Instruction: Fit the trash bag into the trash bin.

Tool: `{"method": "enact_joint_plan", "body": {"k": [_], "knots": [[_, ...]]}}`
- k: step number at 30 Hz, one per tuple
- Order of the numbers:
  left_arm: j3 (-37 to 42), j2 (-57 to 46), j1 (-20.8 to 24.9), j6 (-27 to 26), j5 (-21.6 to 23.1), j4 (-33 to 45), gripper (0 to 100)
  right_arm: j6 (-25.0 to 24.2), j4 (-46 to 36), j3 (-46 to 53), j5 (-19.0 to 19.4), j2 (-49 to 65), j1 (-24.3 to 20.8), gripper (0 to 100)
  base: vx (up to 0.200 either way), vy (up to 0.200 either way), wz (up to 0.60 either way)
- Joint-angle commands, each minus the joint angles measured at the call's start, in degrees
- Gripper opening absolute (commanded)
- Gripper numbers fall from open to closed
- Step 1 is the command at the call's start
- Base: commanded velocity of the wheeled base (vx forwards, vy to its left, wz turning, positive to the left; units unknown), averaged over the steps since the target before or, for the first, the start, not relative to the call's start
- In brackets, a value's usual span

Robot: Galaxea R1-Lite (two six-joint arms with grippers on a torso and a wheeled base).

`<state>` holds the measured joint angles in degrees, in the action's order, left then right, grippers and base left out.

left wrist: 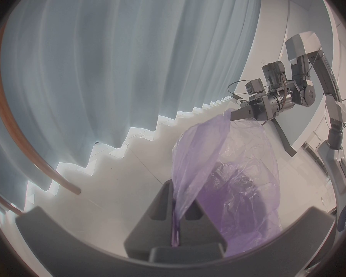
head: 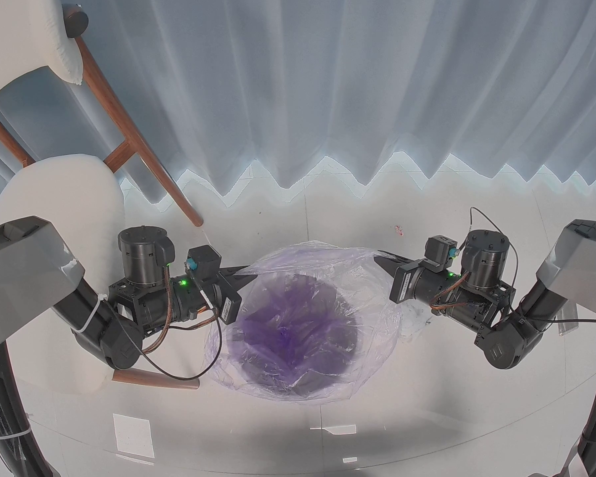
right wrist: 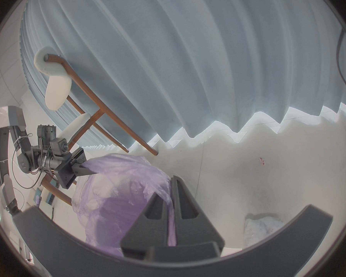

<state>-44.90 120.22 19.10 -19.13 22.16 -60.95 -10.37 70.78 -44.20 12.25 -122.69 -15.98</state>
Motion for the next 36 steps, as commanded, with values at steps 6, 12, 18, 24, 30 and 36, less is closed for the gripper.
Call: {"method": "enact_joint_plan", "body": {"k": [6, 12, 18, 24, 30, 36], "knots": [[-4.2, 3.1, -2.5, 1.9, 0.1, 0.1, 0, -9.6, 1.2, -6.2, -0.4, -3.4, 0.1, 0, 0.000, 0.000, 0.00], [-4.8, 3.6, -2.0, 7.1, 0.1, 0.5, 0, -11.0, 1.2, -8.4, -0.4, -5.5, 0.9, 0, 0.000, 0.000, 0.00], [-6.8, 4.2, -0.6, 9.5, -3.5, 4.6, 0, -13.5, 1.2, -10.8, -0.4, -8.4, 1.3, 0, 0.000, 0.000, 0.00], [-11.6, 7.5, 0.3, 11.6, -9.6, 7.1, 0, -15.5, 1.0, -14.2, -1.3, -11.6, 2.1, 0, 0.000, 0.000, 0.00], [-12.1, 7.7, 0.9, 11.7, -9.8, 9.7, 0, -18.5, 0.8, -16.2, -1.4, -12.5, 2.5, 0, 0.000, 0.000, 0.00], [-11.7, 5.1, 1.3, 11.7, -9.9, 9.8, 0, -18.6, 1.2, -15.8, -1.4, -12.0, 2.5, 0, 0.000, 0.000, 0.00]]}}
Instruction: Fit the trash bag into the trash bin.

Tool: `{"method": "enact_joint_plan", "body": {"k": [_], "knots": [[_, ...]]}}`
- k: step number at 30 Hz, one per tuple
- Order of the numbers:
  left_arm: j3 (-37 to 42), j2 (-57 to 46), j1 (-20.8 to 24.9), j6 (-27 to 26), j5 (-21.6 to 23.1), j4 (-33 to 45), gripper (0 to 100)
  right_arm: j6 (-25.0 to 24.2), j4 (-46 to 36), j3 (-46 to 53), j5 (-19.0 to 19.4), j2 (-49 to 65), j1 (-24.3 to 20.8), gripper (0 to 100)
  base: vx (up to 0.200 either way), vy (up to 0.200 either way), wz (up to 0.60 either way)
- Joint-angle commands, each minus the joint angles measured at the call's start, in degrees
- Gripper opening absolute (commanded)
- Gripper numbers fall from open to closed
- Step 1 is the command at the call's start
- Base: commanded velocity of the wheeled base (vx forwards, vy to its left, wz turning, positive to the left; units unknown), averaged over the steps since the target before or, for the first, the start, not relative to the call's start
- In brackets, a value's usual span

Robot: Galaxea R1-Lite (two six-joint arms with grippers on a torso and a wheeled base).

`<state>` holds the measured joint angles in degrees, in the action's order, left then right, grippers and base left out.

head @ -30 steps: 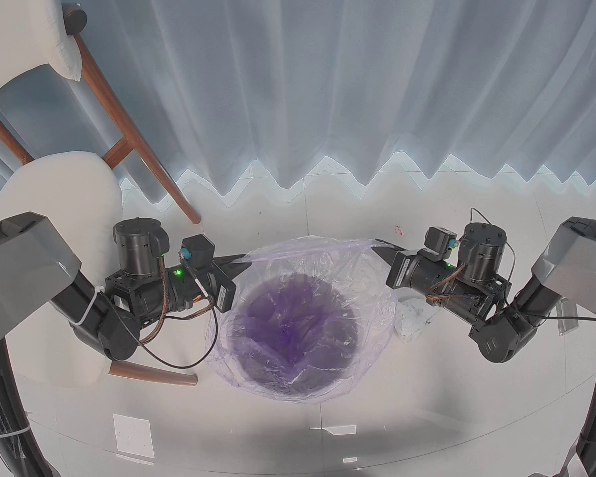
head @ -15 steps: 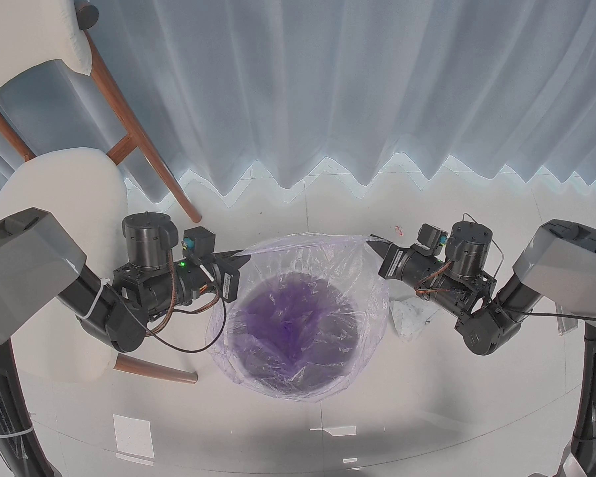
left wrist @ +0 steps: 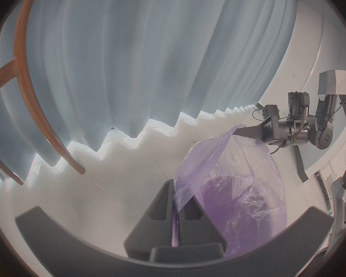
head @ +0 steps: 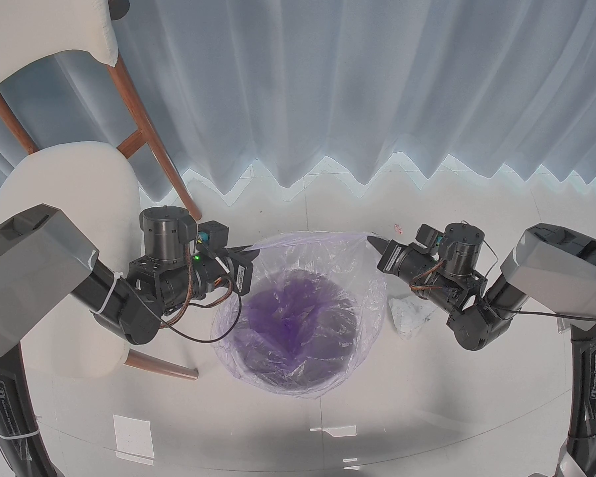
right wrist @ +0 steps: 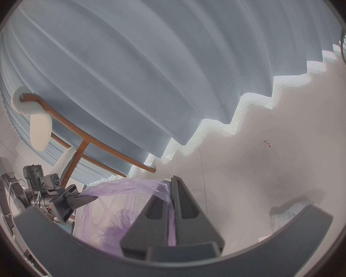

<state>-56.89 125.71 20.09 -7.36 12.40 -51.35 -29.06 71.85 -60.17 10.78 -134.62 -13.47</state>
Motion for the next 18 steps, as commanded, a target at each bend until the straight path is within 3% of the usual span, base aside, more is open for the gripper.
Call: {"method": "enact_joint_plan", "body": {"k": [1, 10, 15, 18], "knots": [[0.6, -1.3, 0.4, 0.0, -0.1, 0.4, 0, 0.0, 0.2, 0.2, 0.0, 0.1, -0.1, 0, 0.000, 0.000, 0.00], [3.3, -5.3, 1.2, -1.4, -1.0, 1.2, 0, 0.1, 1.7, 0.4, 0.0, 0.1, -0.1, 0, 0.000, 0.000, 0.00], [3.3, -7.4, 1.3, -8.0, -1.6, 2.0, 0, 0.1, 1.9, 0.6, 0.0, 0.6, -0.2, 0, 0.000, 0.000, 0.00], [2.8, -7.9, 1.6, -9.2, -1.9, 3.3, 0, 0.1, 2.0, 0.6, 0.0, 0.6, -0.2, 0, 0.000, 0.000, 0.00]]}}
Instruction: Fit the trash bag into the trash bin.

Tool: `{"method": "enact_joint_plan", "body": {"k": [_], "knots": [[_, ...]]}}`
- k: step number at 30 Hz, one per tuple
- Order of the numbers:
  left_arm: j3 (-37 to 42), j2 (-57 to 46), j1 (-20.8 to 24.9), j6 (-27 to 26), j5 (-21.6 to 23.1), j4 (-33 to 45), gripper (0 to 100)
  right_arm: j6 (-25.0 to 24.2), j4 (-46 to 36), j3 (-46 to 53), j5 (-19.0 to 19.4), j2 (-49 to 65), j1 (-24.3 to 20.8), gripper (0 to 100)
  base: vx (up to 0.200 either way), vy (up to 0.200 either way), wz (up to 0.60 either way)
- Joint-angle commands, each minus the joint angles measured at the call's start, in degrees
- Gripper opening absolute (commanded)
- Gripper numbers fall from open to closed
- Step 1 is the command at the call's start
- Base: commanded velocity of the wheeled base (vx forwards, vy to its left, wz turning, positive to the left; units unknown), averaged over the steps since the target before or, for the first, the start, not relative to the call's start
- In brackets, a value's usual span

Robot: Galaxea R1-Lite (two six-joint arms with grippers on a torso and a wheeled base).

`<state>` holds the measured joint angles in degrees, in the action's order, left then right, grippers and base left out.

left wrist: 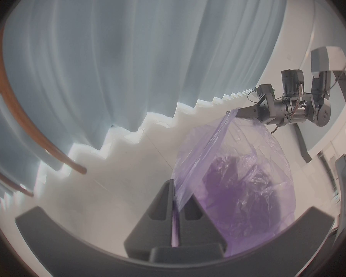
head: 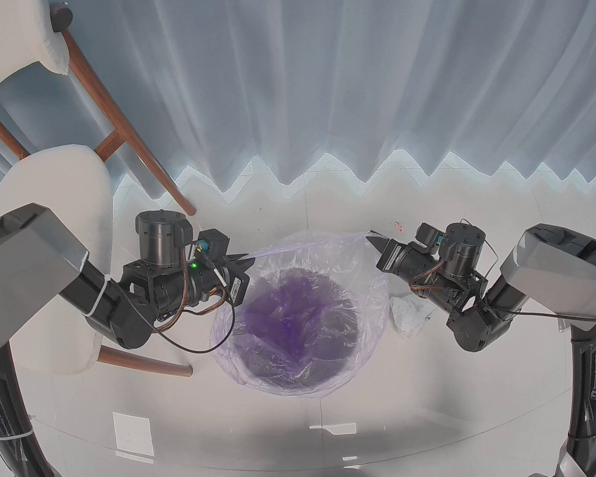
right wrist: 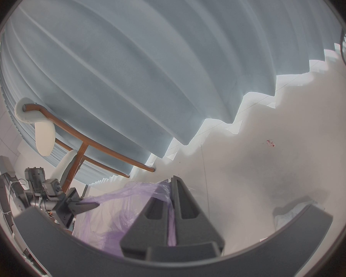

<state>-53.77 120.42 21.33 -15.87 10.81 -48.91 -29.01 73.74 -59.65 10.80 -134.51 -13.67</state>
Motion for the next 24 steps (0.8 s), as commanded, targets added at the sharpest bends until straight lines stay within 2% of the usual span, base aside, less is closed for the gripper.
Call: {"method": "enact_joint_plan", "body": {"k": [1, 7, 24], "knots": [[-1.1, -2.6, 0.5, -0.8, -0.4, 2.0, 0, 0.1, 0.2, 0.1, 0.0, 0.5, 0.0, 0, 0.000, 0.000, 0.00], [-5.7, -1.4, -0.2, -0.6, -3.2, 6.9, 0, 0.1, 1.3, 0.1, 0.0, 0.4, -0.1, 0, 0.000, 0.000, 0.00], [-13.6, 7.9, -0.5, 0.0, -6.0, 8.7, 0, -0.7, 1.0, -4.1, -0.1, -3.7, 1.9, 0, 0.000, 0.000, 0.00]]}}
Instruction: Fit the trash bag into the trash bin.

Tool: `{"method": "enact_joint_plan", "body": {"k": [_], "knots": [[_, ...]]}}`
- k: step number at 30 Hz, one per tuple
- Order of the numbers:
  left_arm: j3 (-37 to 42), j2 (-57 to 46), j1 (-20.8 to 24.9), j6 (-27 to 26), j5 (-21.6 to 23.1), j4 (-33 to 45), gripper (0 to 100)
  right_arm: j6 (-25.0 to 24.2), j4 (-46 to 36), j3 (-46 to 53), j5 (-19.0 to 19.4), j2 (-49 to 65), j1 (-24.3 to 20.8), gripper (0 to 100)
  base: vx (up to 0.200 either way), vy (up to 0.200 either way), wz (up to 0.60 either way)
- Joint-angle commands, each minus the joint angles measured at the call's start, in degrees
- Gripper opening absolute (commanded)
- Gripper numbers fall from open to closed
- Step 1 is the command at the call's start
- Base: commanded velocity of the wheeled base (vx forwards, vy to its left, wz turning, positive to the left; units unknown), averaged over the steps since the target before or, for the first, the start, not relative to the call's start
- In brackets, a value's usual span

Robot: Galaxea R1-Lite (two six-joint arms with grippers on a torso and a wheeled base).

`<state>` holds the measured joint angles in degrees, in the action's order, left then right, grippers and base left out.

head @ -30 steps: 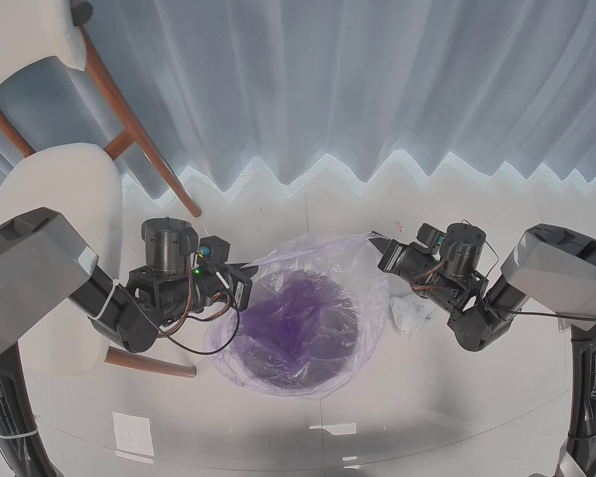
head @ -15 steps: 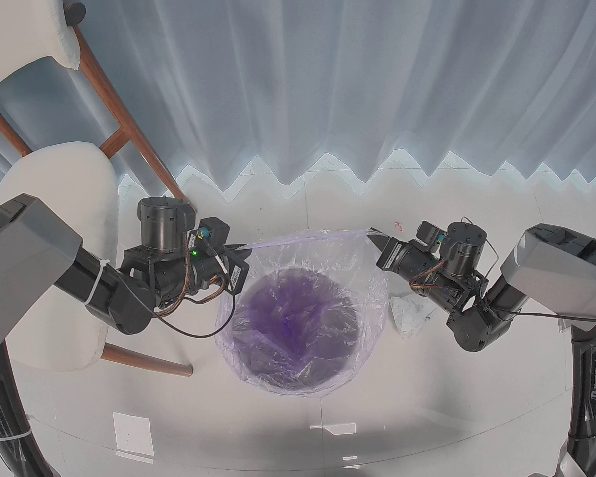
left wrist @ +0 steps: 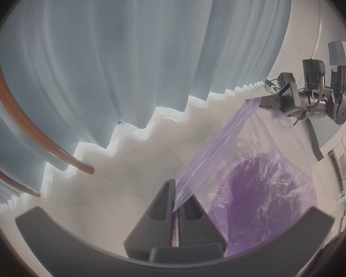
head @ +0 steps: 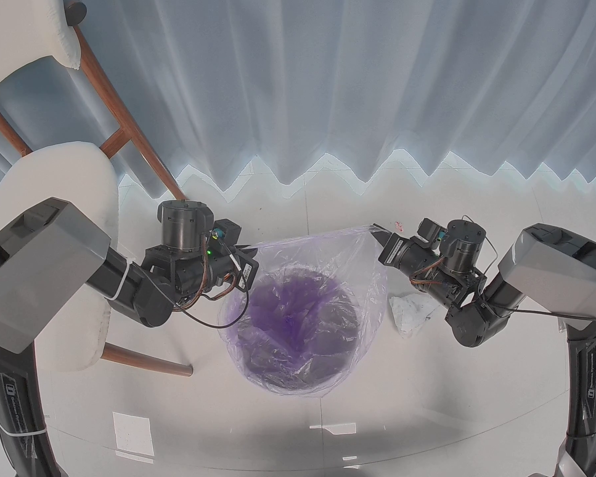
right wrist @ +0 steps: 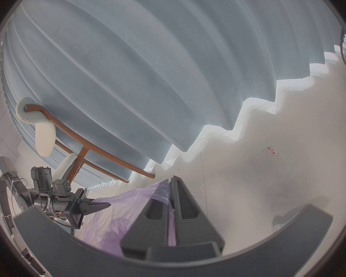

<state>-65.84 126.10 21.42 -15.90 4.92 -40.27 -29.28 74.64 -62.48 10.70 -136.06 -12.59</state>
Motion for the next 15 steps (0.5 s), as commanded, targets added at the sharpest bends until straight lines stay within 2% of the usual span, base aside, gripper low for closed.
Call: {"method": "enact_joint_plan", "body": {"k": [1, 8, 15], "knots": [[-1.5, 2.2, -0.6, 0.0, -0.1, 0.1, 0, -0.4, 0.1, -1.2, 0.0, -2.2, 0.8, 0, 0.000, 0.000, 0.00], [-1.7, 4.0, -3.0, 0.0, 0.1, 0.0, 0, -1.0, 0.4, -3.4, 0.0, -7.2, 0.7, 0, 0.000, 0.000, 0.00], [-1.7, 4.4, -3.5, 0.1, 0.0, 0.0, 0, -1.8, 0.9, -3.9, -0.1, -8.3, 0.6, 0, 0.000, 0.000, 0.00]]}}
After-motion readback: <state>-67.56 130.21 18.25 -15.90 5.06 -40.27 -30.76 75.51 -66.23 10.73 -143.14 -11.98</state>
